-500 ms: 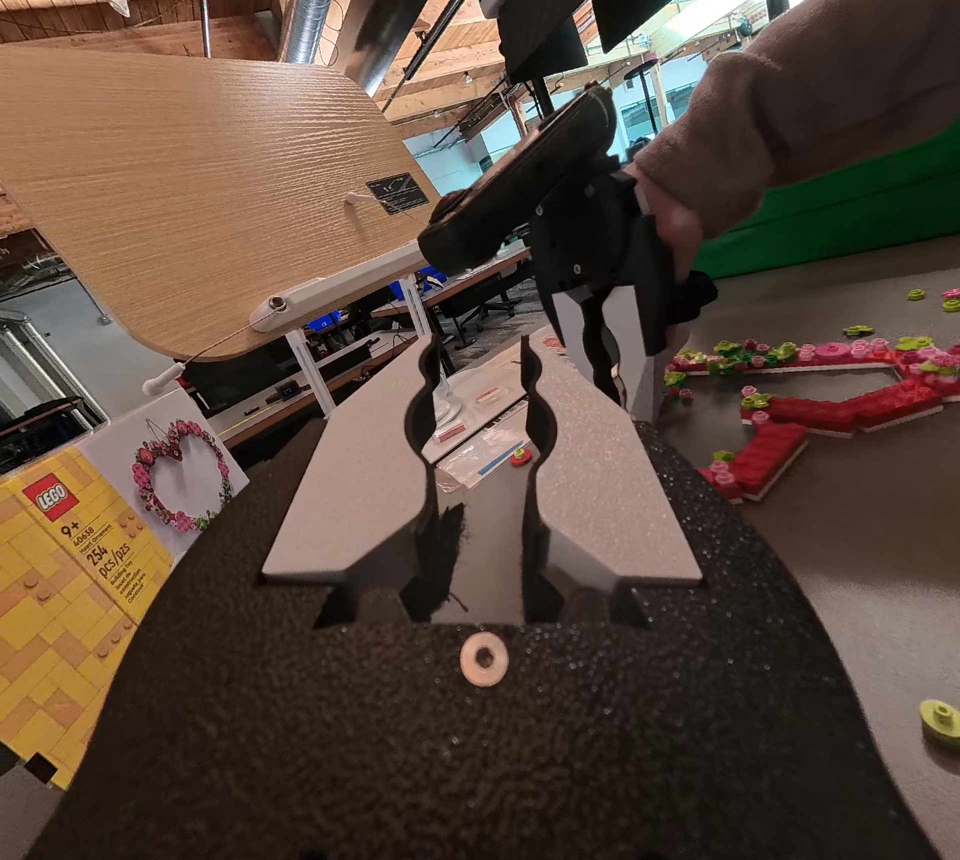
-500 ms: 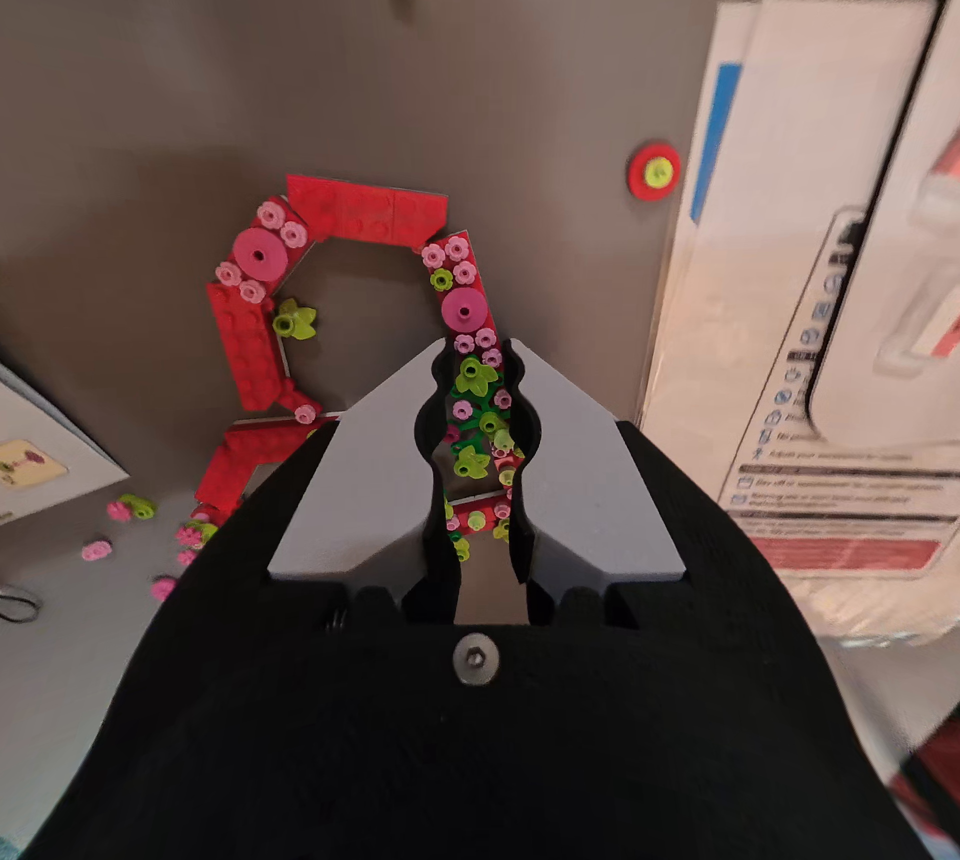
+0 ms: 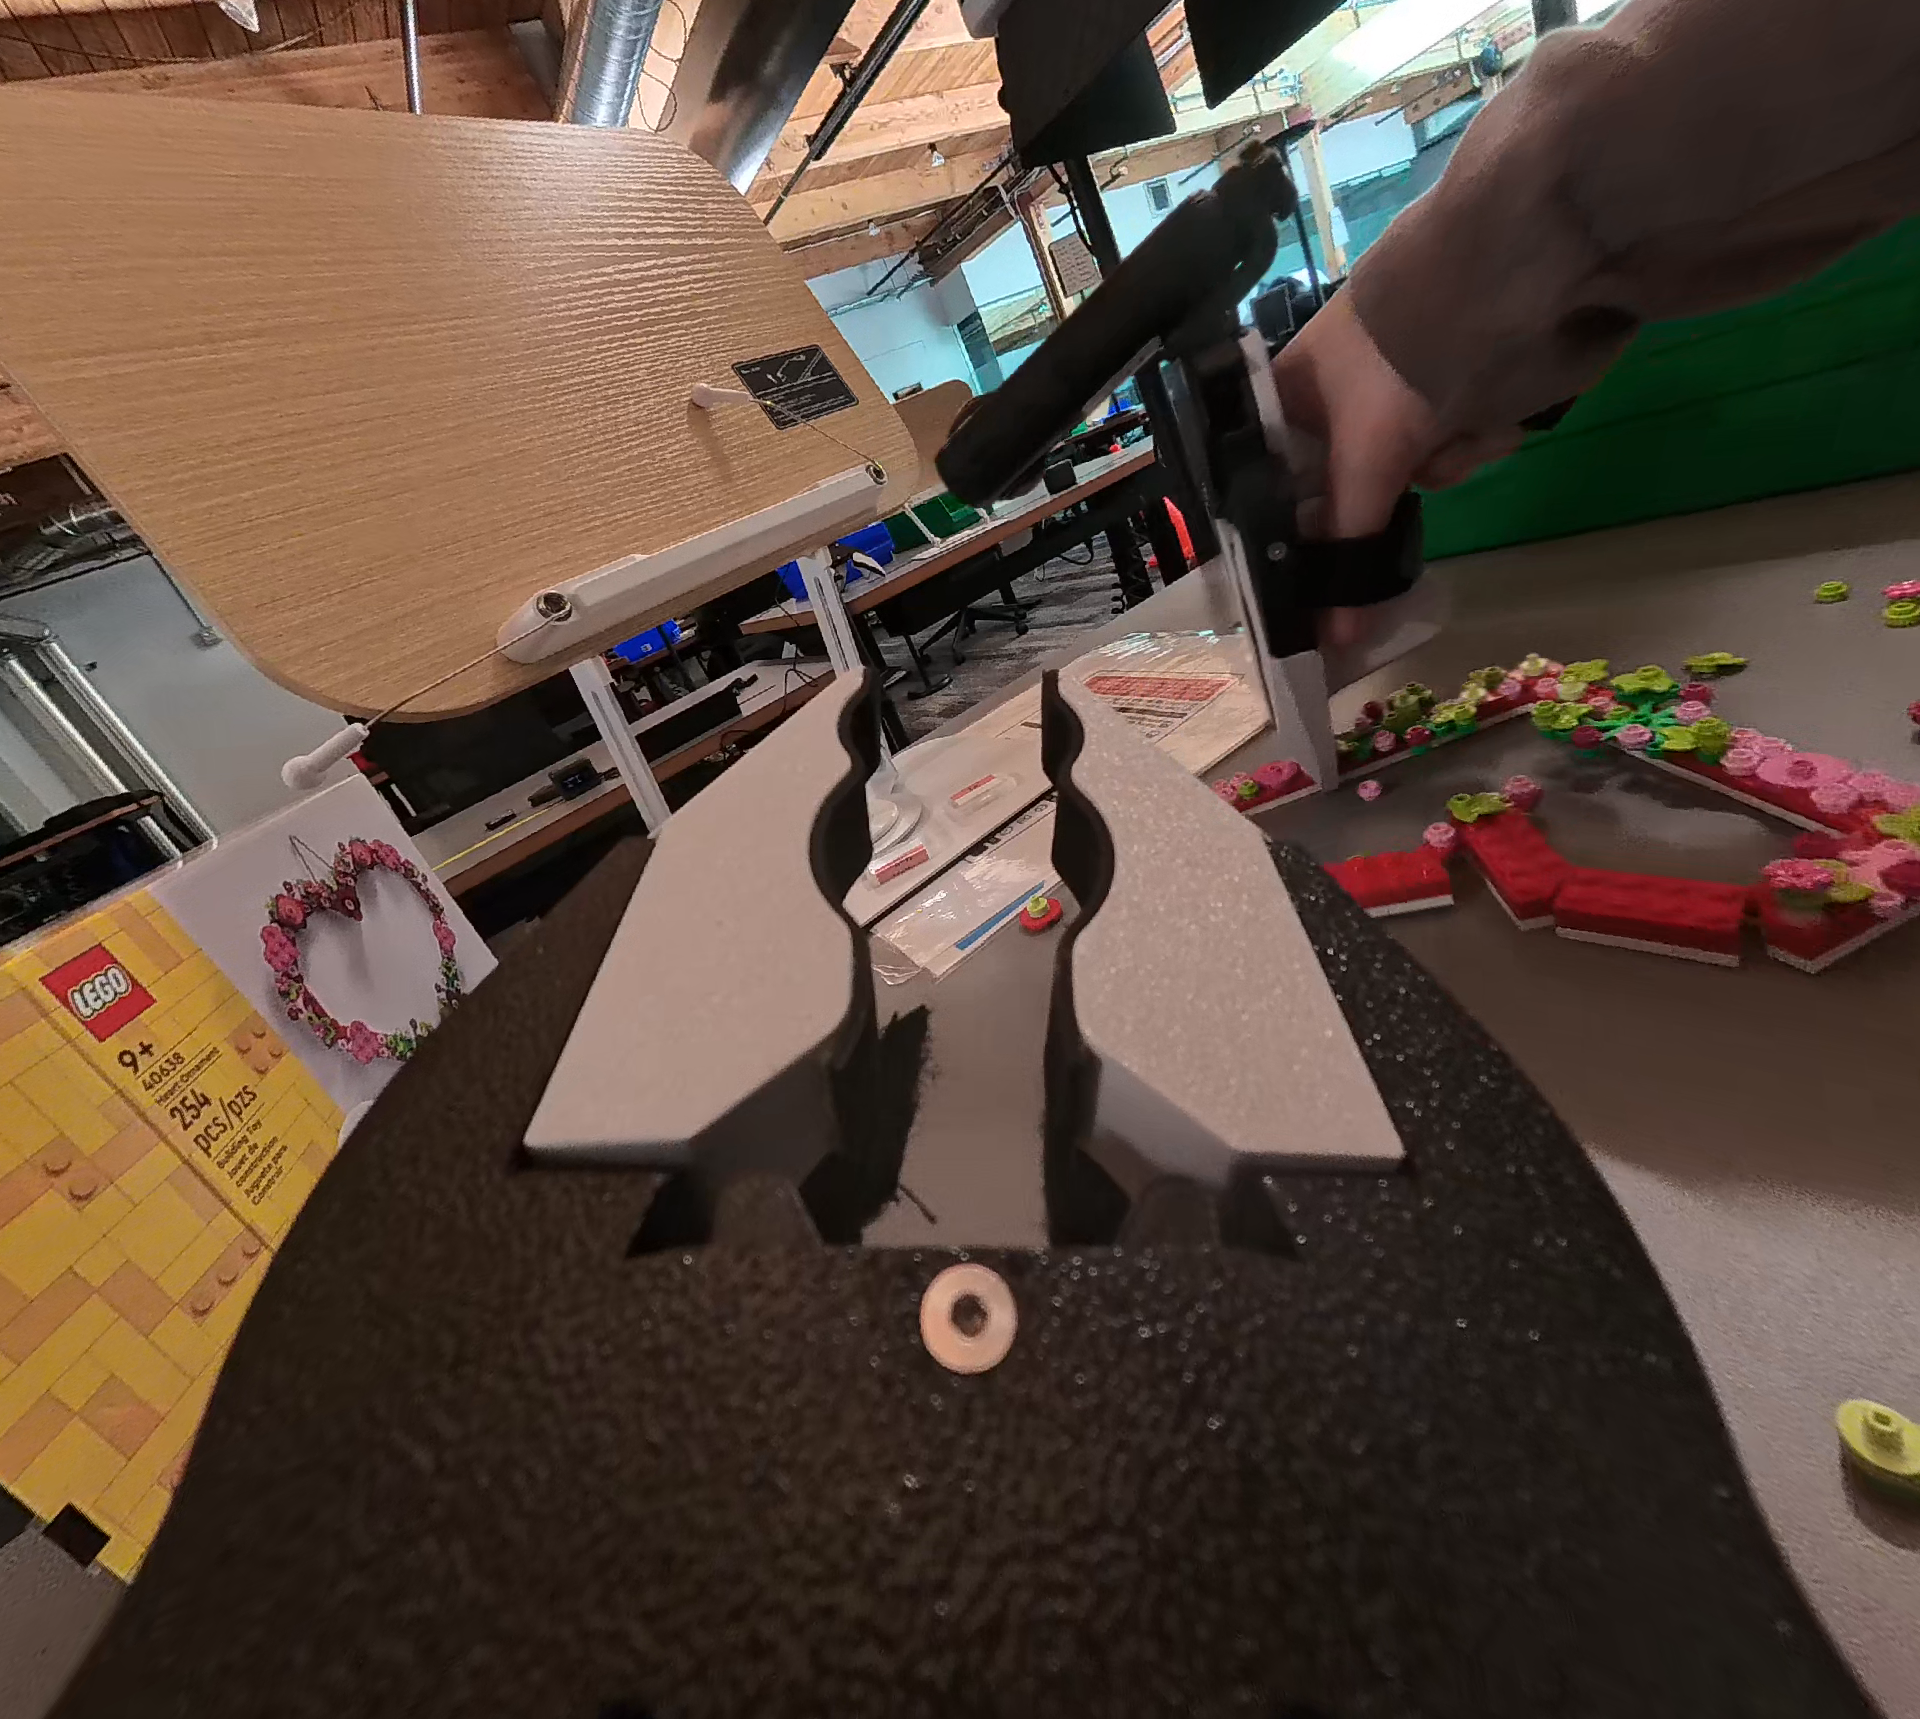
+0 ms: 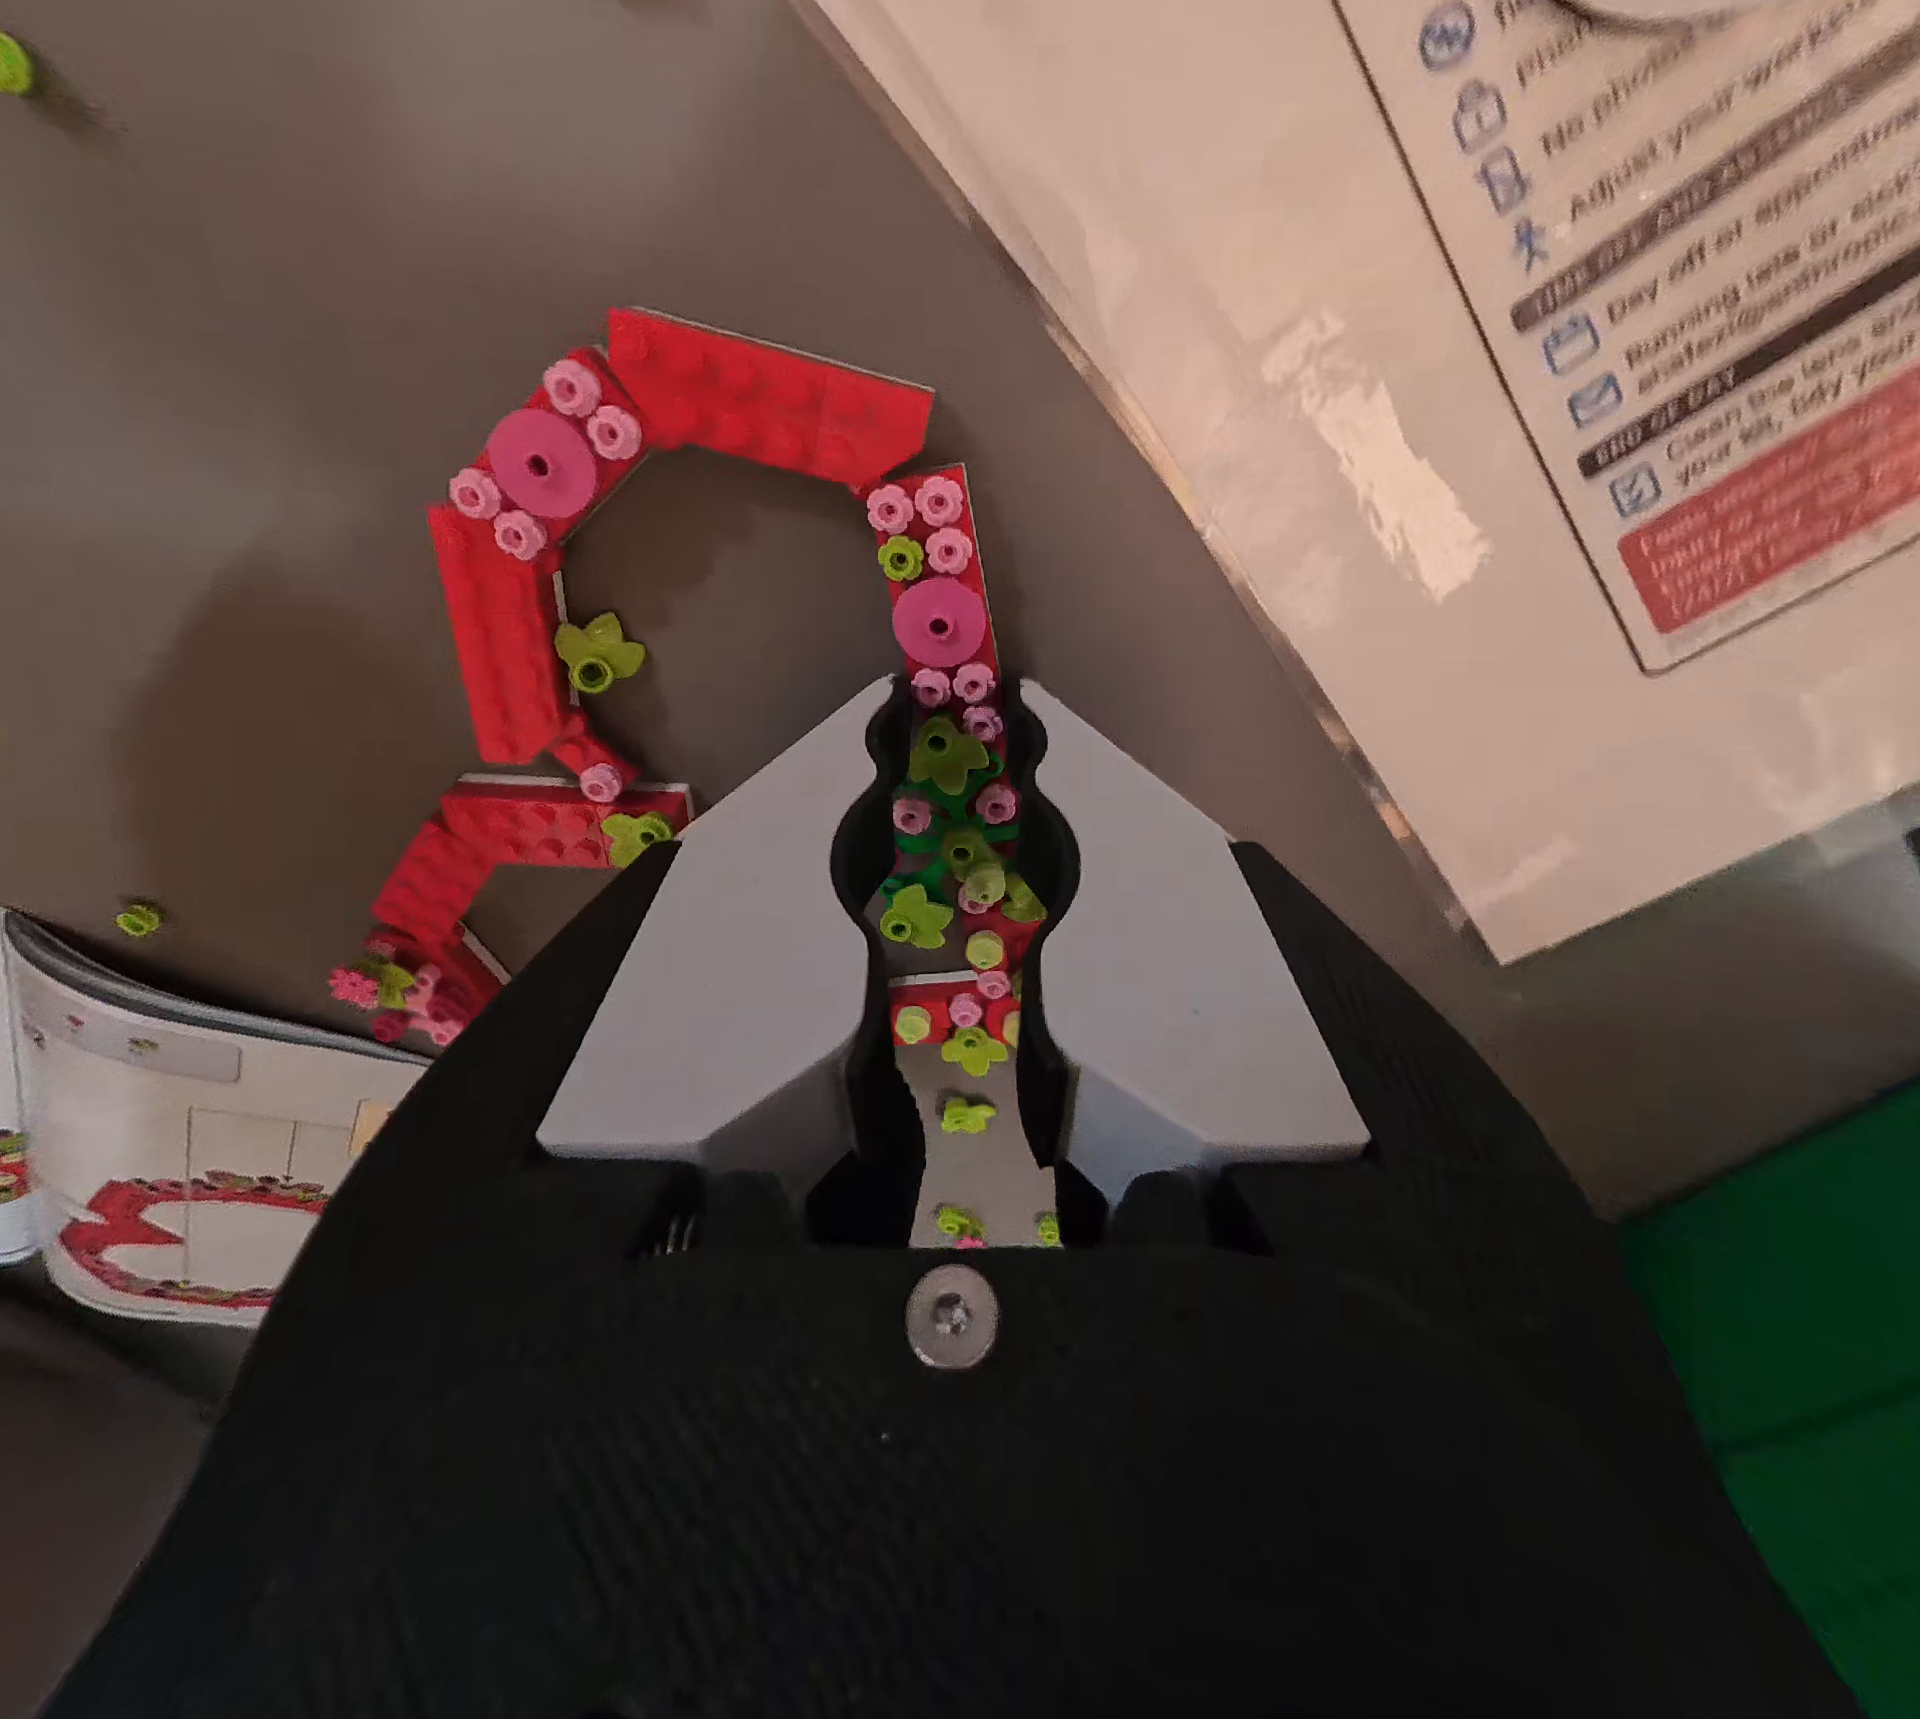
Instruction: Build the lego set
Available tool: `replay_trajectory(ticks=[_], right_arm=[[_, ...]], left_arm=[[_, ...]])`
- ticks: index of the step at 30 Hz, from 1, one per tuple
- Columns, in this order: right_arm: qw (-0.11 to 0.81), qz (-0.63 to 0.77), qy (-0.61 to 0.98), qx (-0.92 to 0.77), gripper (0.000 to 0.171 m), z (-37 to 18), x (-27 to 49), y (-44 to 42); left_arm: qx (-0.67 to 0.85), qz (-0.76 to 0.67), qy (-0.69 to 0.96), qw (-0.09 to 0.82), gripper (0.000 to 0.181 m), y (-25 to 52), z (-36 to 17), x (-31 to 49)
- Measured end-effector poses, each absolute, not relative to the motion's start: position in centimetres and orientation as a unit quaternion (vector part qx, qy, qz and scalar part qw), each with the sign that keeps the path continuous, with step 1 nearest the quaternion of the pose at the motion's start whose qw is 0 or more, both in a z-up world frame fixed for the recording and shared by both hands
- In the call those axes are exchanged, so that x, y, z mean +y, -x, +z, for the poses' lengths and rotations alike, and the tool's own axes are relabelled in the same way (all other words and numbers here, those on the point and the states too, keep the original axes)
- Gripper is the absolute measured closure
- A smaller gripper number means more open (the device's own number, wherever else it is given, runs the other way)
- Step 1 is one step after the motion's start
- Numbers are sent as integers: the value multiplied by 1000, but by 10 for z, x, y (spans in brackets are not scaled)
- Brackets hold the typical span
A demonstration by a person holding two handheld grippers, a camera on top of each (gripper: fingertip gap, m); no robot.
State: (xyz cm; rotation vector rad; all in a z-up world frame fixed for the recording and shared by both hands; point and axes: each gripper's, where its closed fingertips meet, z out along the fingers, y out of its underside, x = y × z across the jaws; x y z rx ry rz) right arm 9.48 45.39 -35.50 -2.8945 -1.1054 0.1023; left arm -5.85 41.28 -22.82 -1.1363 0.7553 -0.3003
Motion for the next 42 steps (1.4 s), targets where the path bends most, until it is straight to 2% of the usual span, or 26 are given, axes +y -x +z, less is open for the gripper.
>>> replay_trajectory(ticks=[1, 4, 8, 13, 20, 22, 26, 31, 37, 42], right_arm=[[19, 37, 935, -353, 154, -355, 452, -97], [34, 55, 927, -369, 143, -350, 449, -97], [49, 48, 910, -408, 139, -349, 450, -98], [31, 26, 901, -431, 150, -355, 442, -105], [28, 33, 937, -346, 149, -355, 439, -115], [46, 41, 937, -344, 144, -351, 439, -116], [154, 89, 911, -372, 132, -315, 439, -105], [307, 141, 837, -431, 134, -274, 406, -107], [506, 116, 730, -444, 134, -270, 370, -140], [618, 115, 669, -396, 136, -272, 356, -161]], left_arm=[[347, -139, 523, 766, 152, 59, -228, 413], [347, -139, 523, 766, 152, 59, -228, 413], [349, -139, 523, 765, 152, 58, -228, 412], [348, -139, 524, 765, 152, 58, -229, 412], [350, -140, 524, 764, 152, 58, -229, 412], [349, -140, 524, 764, 152, 58, -229, 412], [347, -141, 524, 765, 152, 59, -228, 412], [349, -140, 523, 765, 152, 58, -229, 412], [348, -139, 524, 765, 152, 58, -229, 411], [353, -137, 523, 764, 152, 56, -229, 410]])
